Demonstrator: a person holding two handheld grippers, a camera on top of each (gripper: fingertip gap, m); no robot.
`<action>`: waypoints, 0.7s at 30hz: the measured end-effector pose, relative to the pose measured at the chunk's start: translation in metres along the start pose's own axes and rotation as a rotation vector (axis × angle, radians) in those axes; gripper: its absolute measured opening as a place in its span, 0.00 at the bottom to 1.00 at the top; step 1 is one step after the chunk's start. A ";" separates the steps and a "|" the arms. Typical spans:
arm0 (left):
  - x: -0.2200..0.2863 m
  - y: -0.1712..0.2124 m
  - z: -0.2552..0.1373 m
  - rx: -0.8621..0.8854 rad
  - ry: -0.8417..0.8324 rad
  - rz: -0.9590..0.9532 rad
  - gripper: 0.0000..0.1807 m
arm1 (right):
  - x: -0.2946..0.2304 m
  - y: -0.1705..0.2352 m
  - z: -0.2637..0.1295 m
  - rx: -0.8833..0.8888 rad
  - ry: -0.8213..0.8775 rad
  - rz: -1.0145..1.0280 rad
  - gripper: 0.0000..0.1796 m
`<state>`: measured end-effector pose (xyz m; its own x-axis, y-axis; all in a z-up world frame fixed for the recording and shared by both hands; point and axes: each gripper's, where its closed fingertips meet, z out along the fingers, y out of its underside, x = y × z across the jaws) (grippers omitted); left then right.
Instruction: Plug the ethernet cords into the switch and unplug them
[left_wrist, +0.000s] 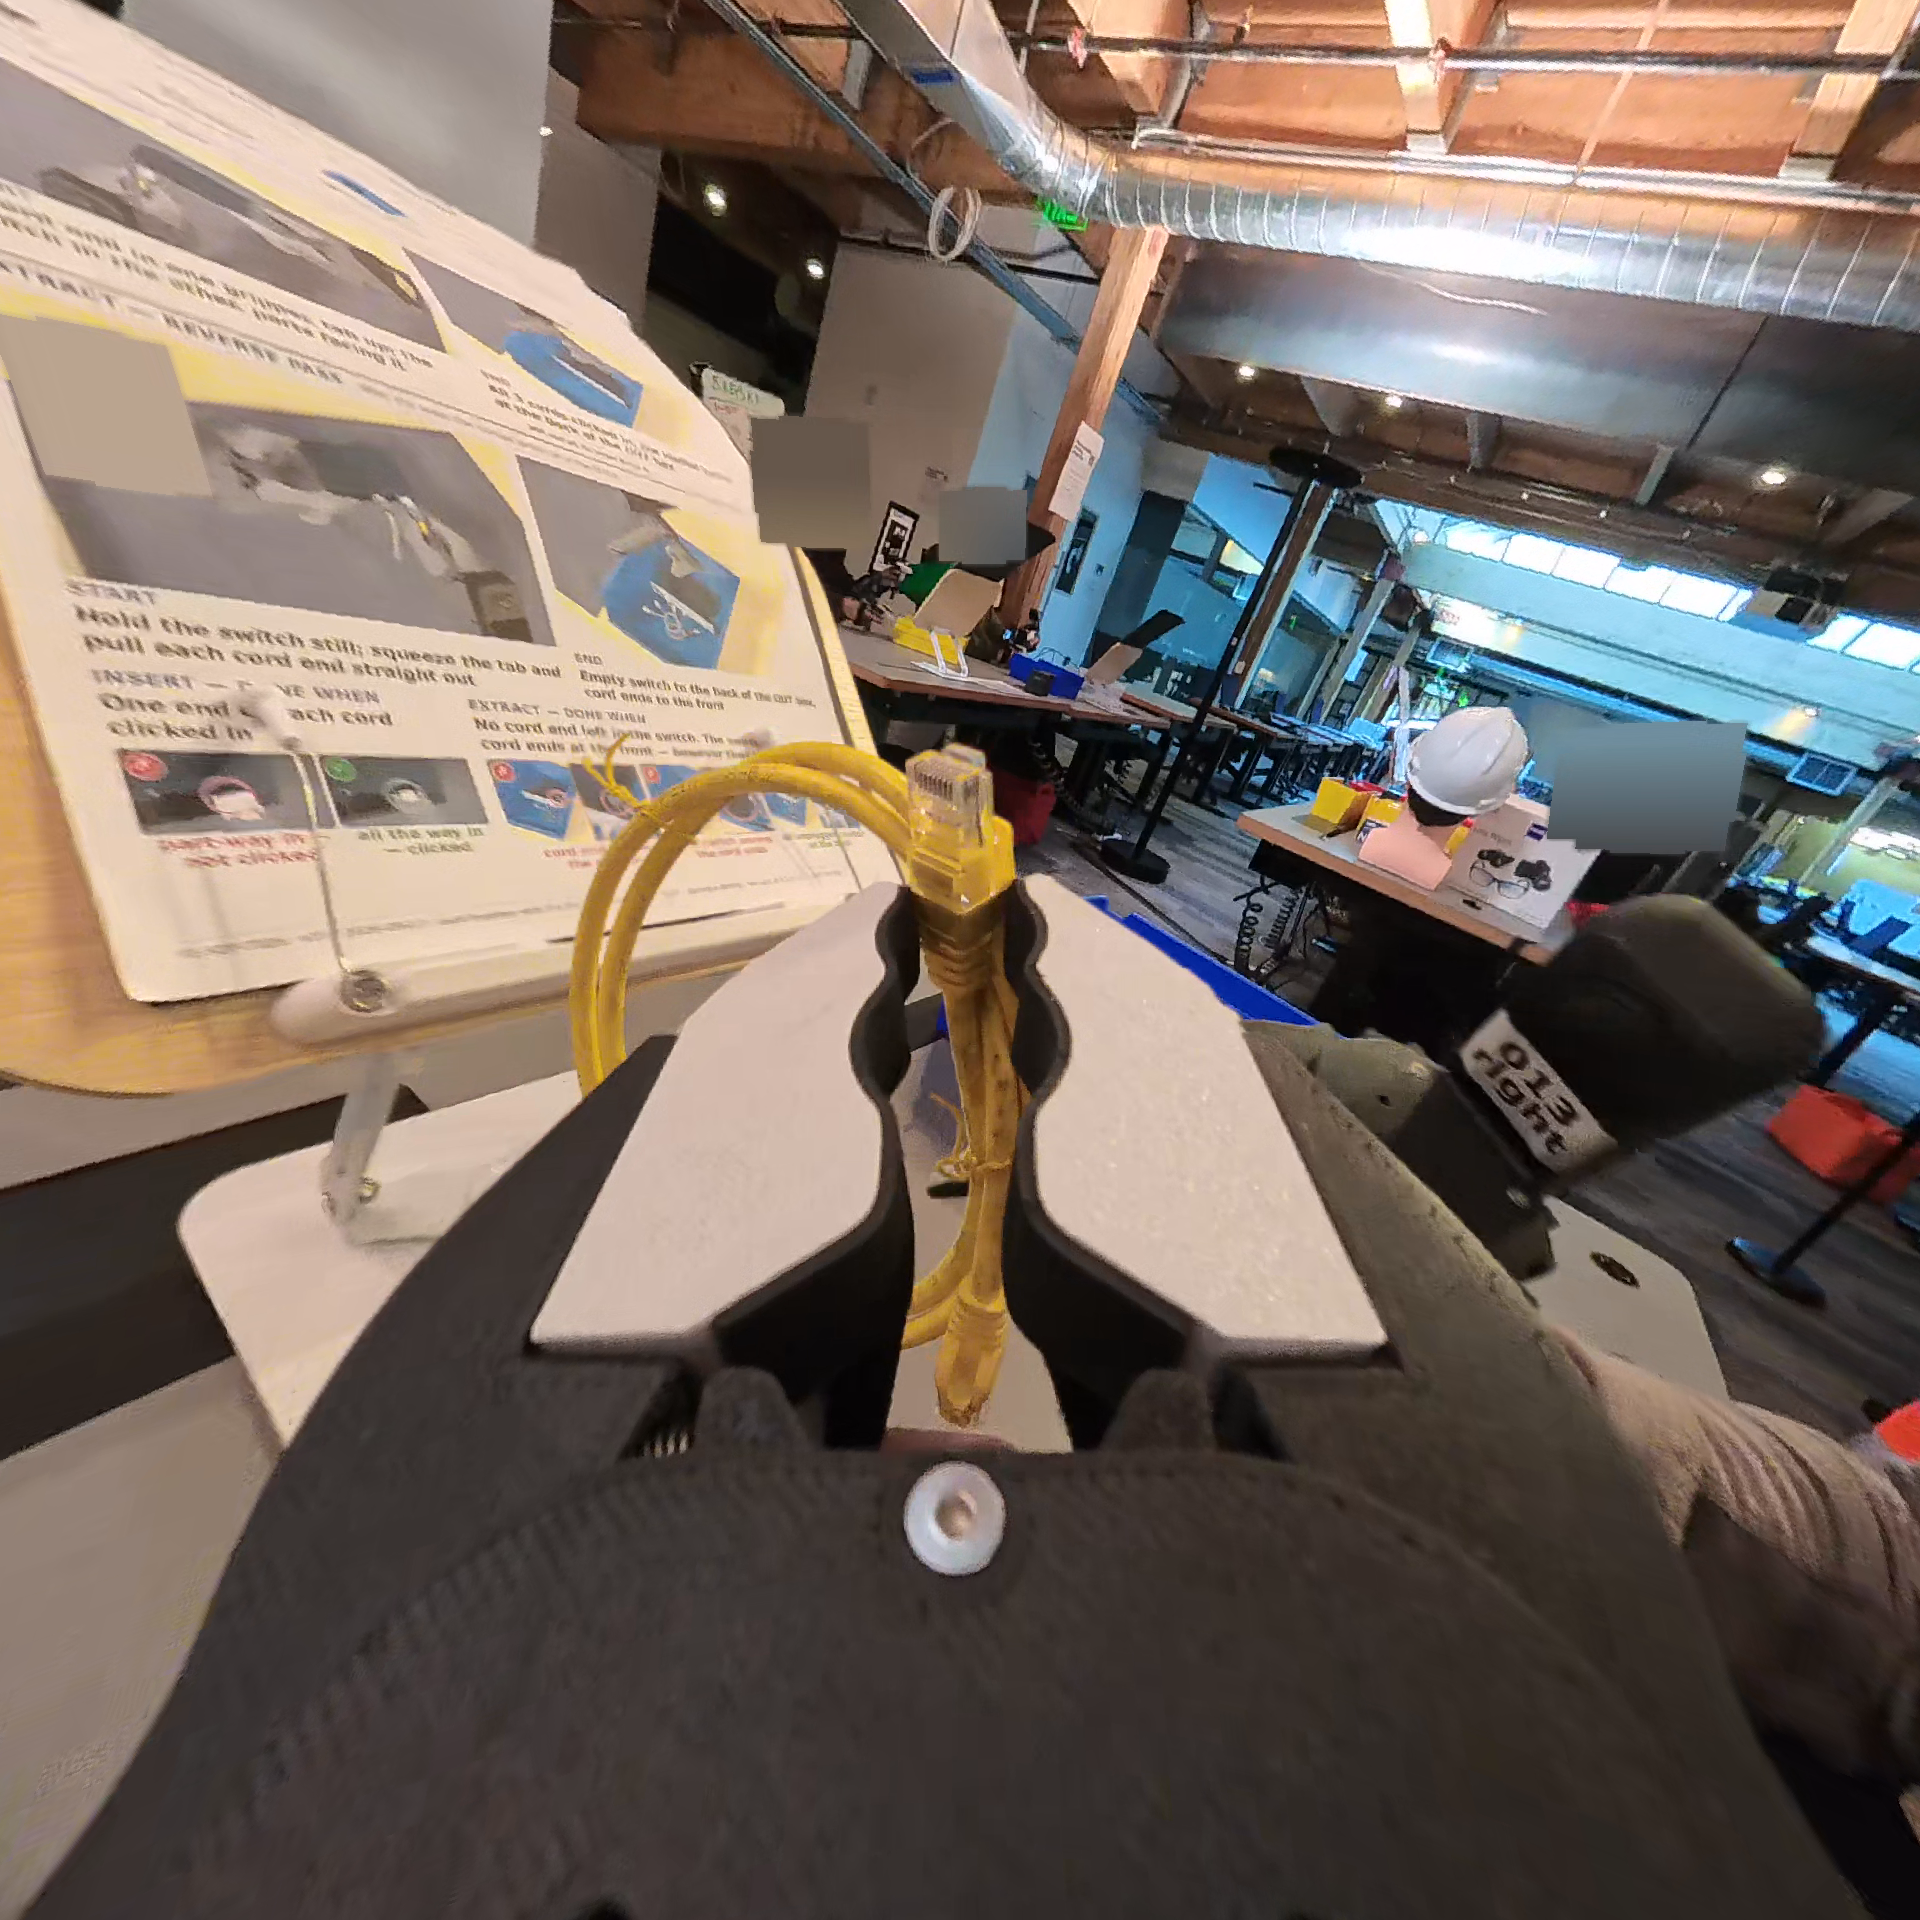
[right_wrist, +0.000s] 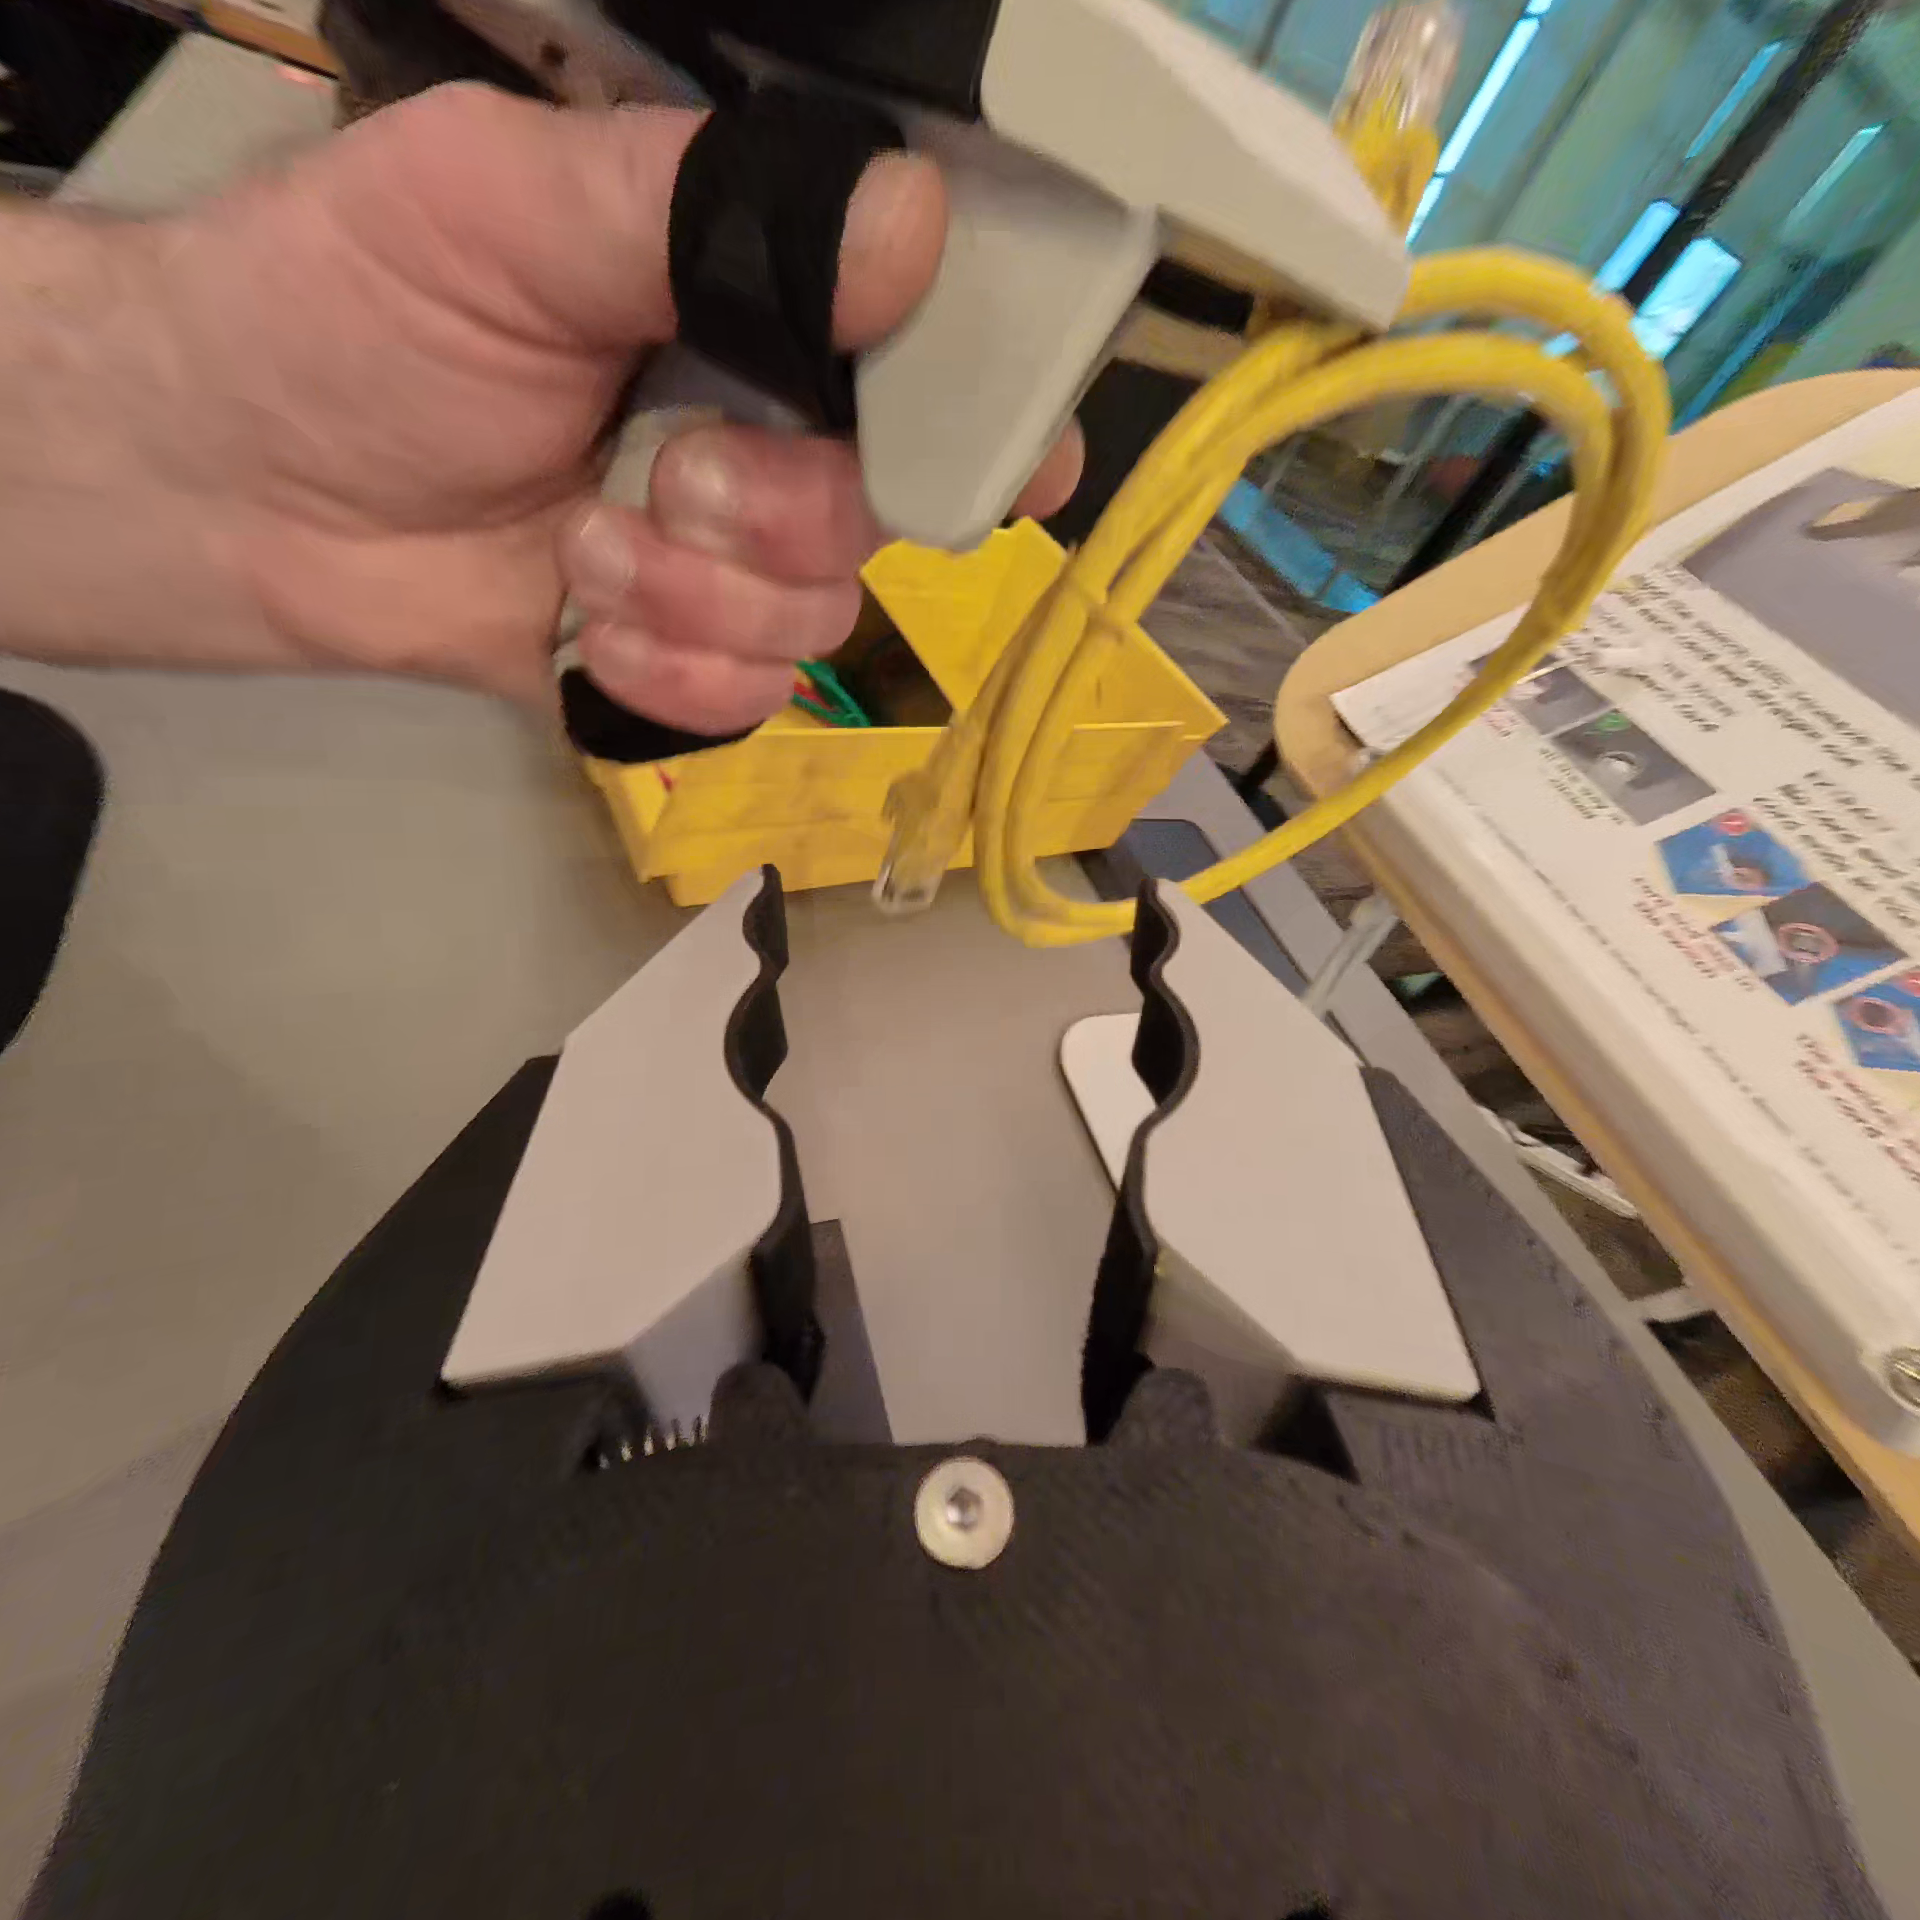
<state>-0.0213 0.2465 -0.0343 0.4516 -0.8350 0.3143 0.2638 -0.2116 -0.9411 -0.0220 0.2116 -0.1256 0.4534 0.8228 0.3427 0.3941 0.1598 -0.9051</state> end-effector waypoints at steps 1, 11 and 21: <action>0.004 0.005 0.005 -0.006 -0.001 -0.004 0.09 | 0.003 -0.001 0.000 0.003 0.030 -0.002 0.36; 0.037 0.029 0.027 -0.021 0.035 -0.012 0.09 | 0.007 -0.003 -0.006 0.050 0.028 0.103 0.06; 0.043 0.033 0.024 -0.086 0.059 0.091 0.15 | 0.001 -0.005 -0.014 0.114 -0.170 0.244 0.02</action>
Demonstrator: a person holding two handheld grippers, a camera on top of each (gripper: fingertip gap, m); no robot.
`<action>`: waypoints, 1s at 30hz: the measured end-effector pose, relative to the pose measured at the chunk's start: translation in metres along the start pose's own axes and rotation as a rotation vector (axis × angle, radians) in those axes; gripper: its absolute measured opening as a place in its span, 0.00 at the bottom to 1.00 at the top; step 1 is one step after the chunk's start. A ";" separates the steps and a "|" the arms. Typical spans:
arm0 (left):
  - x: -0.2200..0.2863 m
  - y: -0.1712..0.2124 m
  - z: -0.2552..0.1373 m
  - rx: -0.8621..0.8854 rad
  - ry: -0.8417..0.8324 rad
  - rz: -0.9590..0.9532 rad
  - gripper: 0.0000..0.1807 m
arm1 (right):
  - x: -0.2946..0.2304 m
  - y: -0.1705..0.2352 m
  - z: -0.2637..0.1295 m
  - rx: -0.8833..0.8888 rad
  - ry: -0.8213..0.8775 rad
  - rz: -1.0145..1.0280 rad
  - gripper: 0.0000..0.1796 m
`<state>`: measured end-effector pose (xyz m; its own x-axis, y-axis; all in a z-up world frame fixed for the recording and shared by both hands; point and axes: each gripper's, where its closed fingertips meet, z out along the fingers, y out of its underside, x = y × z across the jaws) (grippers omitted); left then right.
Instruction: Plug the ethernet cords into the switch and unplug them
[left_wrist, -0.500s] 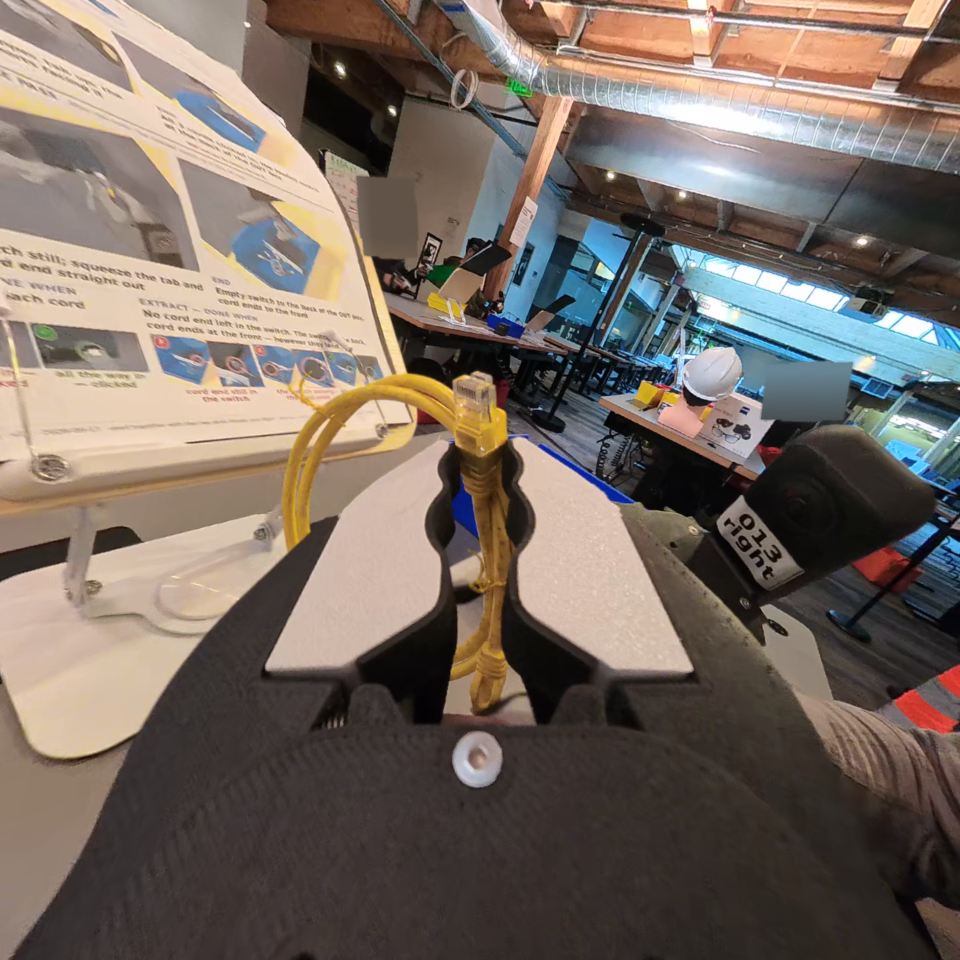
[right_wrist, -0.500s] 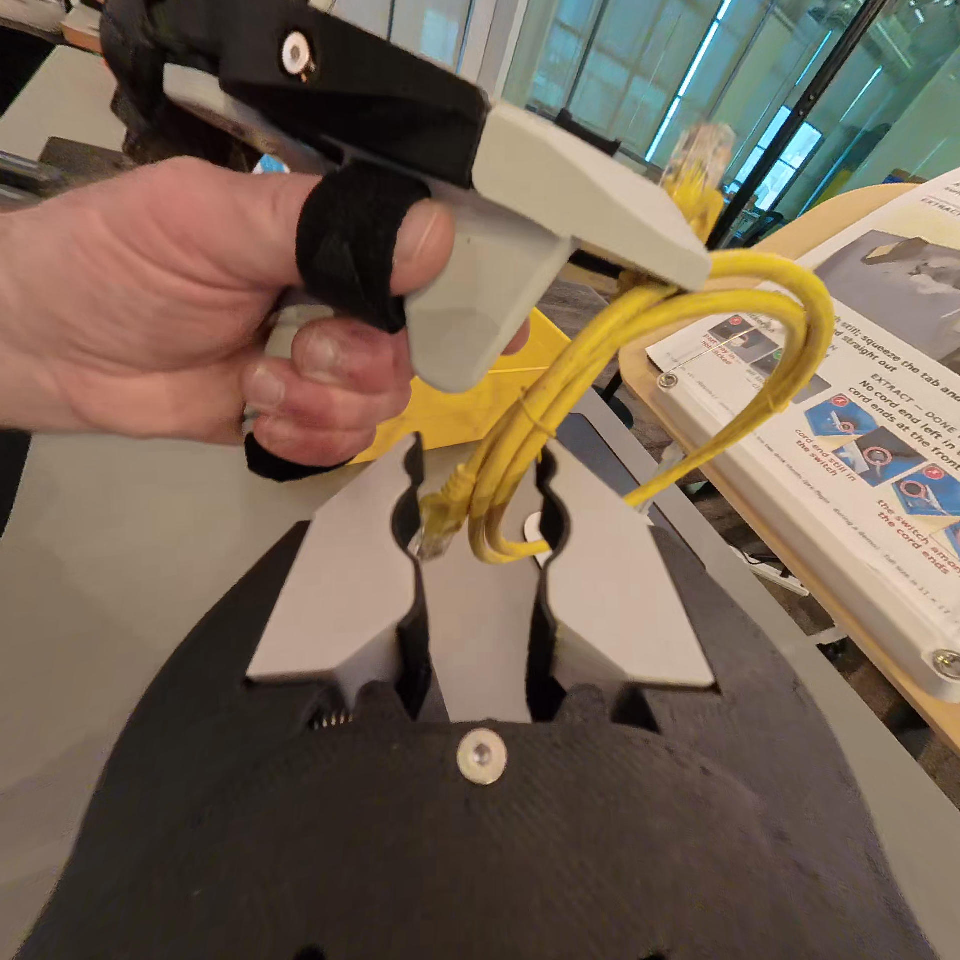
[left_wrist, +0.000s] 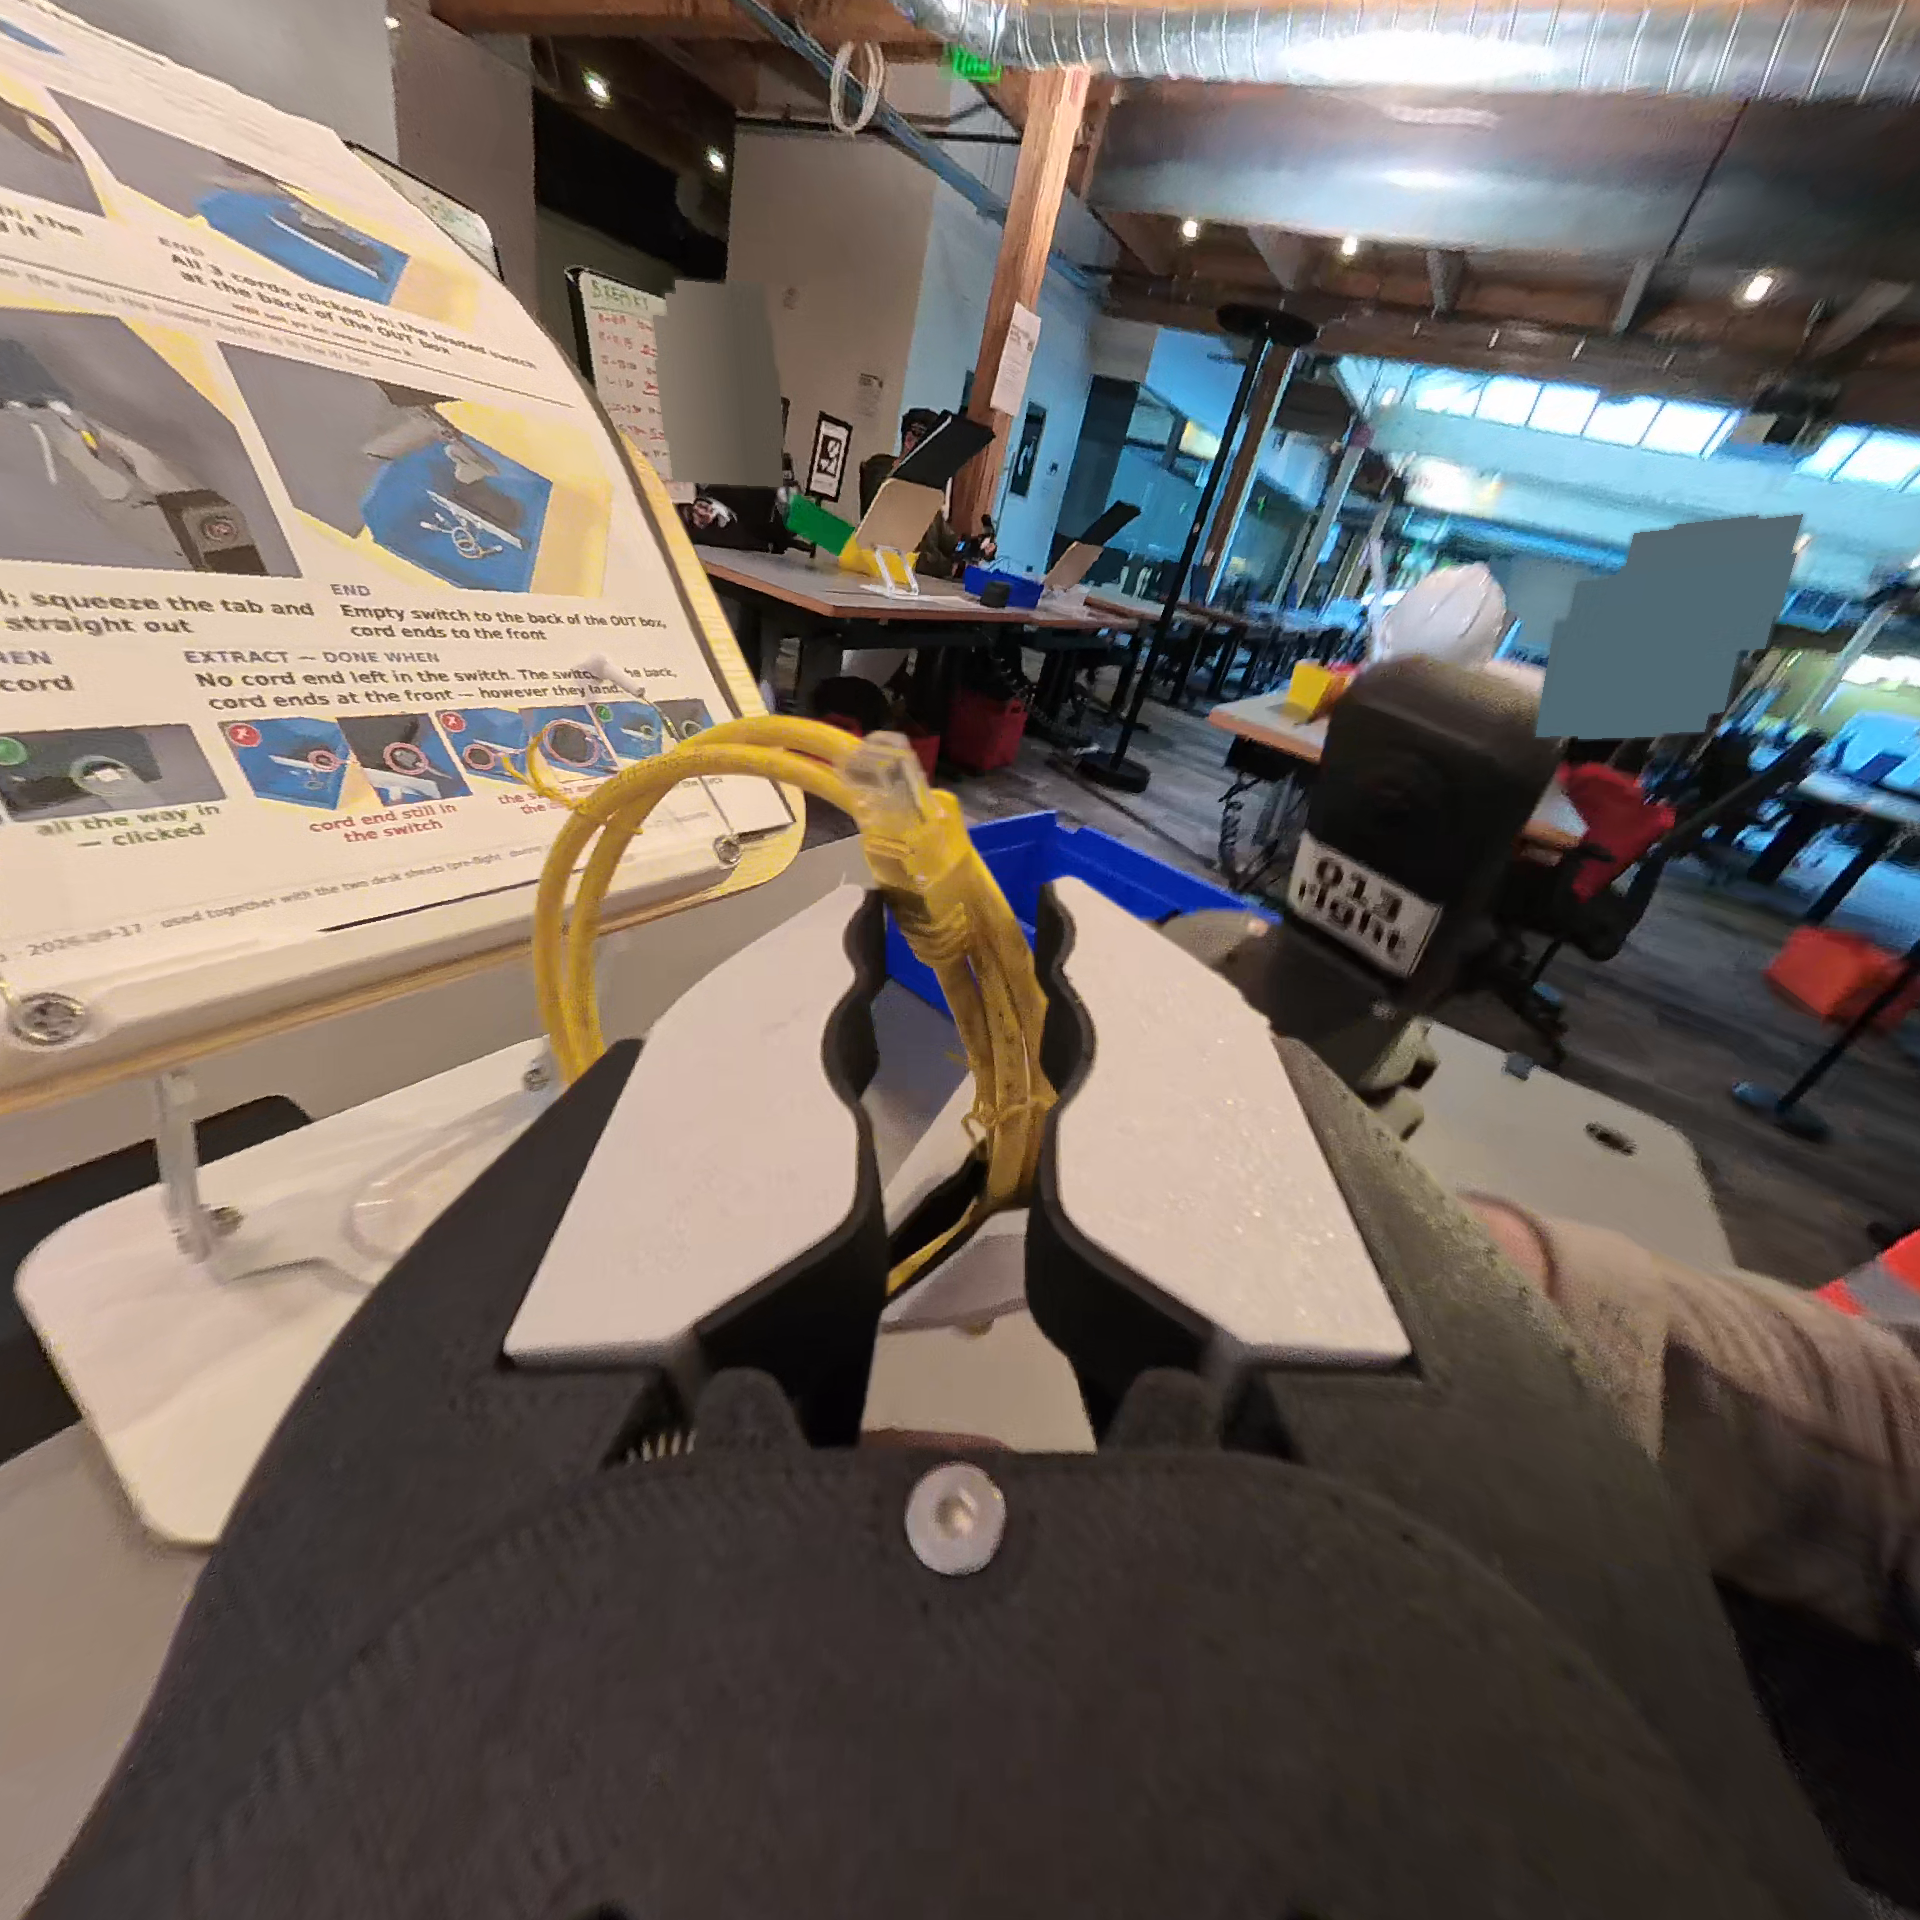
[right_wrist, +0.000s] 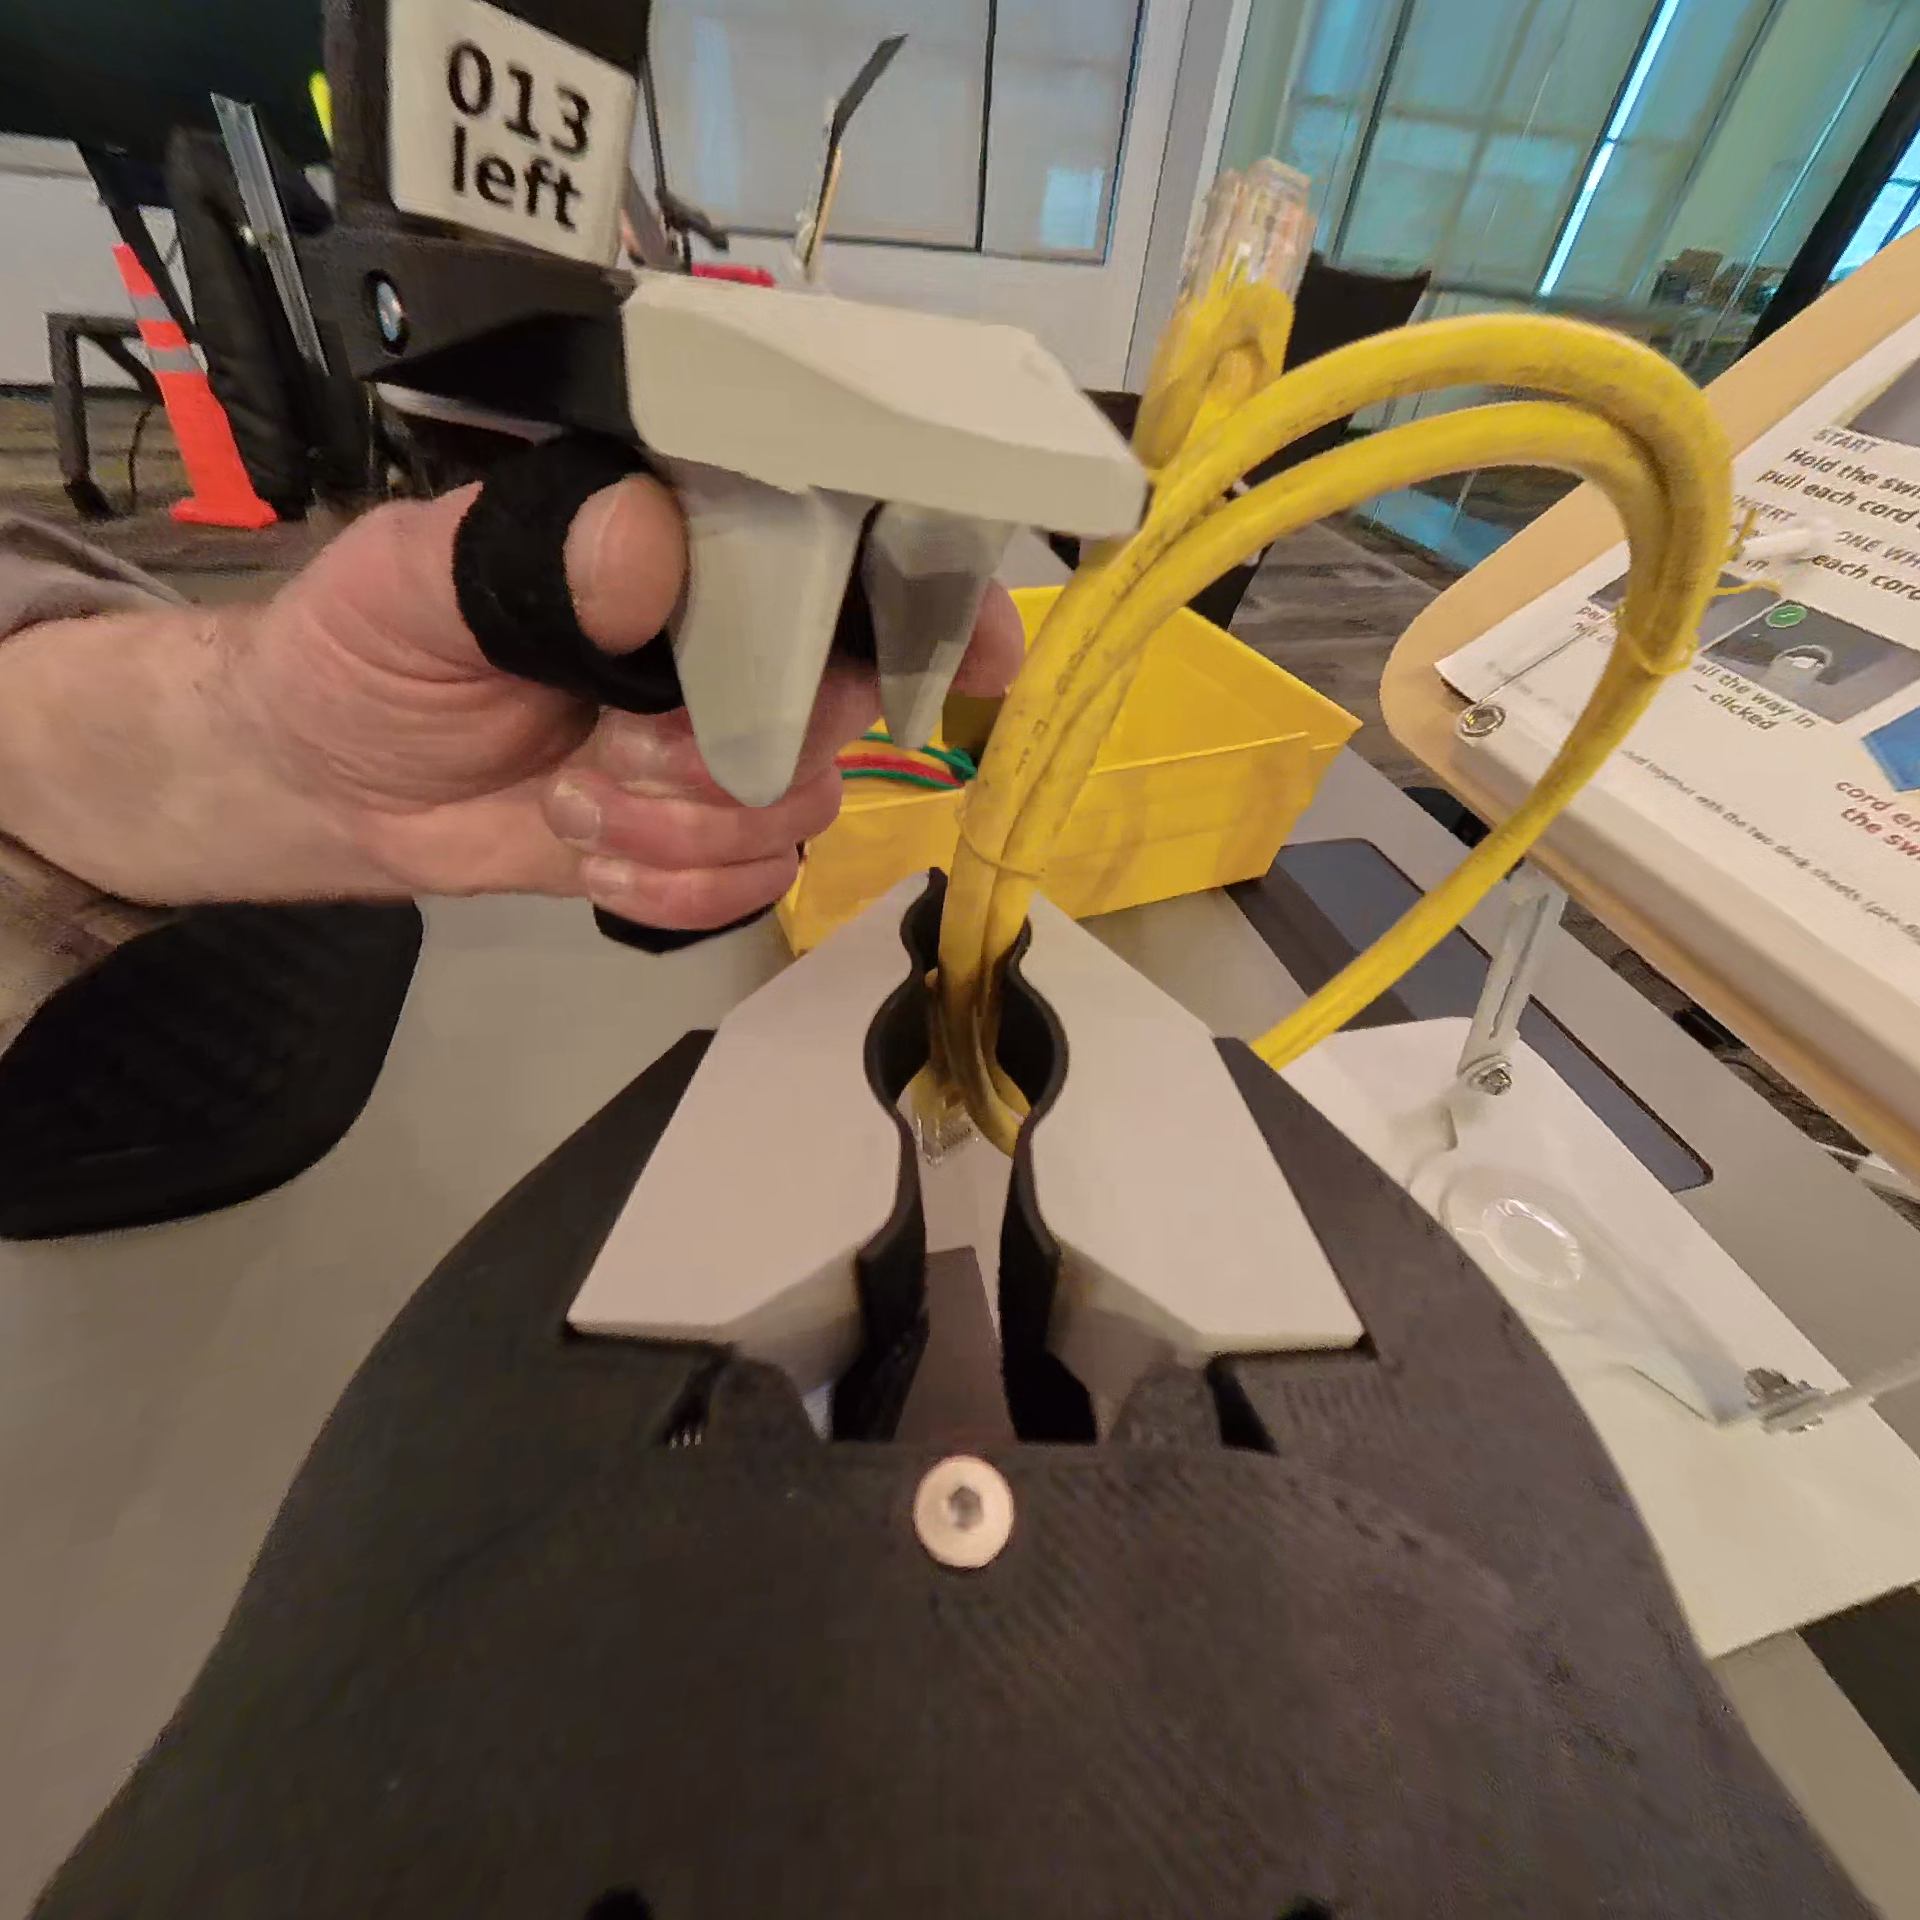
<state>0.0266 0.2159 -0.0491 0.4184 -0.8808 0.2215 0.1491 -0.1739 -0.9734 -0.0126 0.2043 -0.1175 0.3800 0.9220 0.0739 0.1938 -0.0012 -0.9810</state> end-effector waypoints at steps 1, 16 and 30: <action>-0.002 0.002 -0.002 -0.021 -0.020 0.041 0.18 | 0.001 0.001 -0.001 -0.017 -0.001 -0.015 0.02; 0.038 0.017 -0.032 -0.188 0.241 0.246 0.33 | -0.057 0.013 -0.050 0.061 -0.660 0.056 0.02; 0.067 0.032 -0.024 -0.125 0.427 0.142 0.16 | -0.092 0.026 -0.059 0.020 -0.886 0.068 0.02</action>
<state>0.0377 0.1405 -0.0670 0.0170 -0.9976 0.0675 -0.0028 -0.0676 -0.9977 0.0112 0.0962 -0.1395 -0.4514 0.8809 -0.1421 0.1776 -0.0674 -0.9818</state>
